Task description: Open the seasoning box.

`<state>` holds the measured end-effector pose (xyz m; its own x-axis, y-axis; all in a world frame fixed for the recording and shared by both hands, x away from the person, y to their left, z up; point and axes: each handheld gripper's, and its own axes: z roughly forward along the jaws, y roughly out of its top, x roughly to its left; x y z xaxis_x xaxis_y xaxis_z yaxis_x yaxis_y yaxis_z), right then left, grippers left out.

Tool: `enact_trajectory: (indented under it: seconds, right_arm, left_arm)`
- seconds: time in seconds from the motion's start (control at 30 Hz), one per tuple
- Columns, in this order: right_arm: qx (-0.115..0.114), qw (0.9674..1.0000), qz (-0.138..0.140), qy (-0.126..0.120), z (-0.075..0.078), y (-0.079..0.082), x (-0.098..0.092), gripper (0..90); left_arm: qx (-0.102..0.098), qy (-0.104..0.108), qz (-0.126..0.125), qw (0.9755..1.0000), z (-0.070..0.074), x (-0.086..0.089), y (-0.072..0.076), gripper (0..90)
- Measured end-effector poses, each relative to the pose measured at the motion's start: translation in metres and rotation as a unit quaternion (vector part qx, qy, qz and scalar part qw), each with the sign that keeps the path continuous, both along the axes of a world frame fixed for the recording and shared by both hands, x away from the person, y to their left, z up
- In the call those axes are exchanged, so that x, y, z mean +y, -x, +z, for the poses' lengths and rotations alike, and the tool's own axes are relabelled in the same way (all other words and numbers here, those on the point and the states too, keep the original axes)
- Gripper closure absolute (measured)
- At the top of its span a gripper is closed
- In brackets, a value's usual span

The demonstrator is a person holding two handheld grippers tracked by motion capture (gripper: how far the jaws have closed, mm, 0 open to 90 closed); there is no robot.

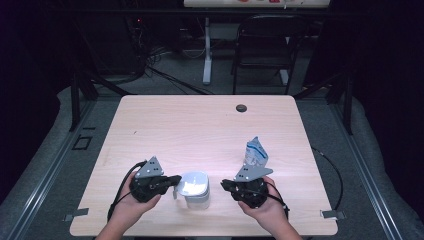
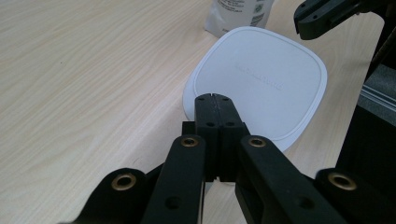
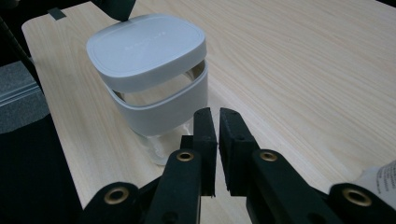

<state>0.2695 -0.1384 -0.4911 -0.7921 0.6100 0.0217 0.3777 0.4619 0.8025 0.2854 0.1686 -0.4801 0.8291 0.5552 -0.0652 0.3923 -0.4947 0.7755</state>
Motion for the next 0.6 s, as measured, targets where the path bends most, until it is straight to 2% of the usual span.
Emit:
enact_trajectory:
  seconds: [0.13,0.6]
  right_arm:
    - [0.003,0.9999,0.01,0.009,0.0,-0.001,0.005,86.0]
    - [0.014,0.9994,0.03,0.013,-0.002,-0.002,0.015,88.7]
  left_arm:
    - [0.0,0.001,0.0,1.0,0.0,0.0,0.0,90.0]
    - [-0.001,-0.001,0.0,1.0,0.0,0.0,0.0,90.0]
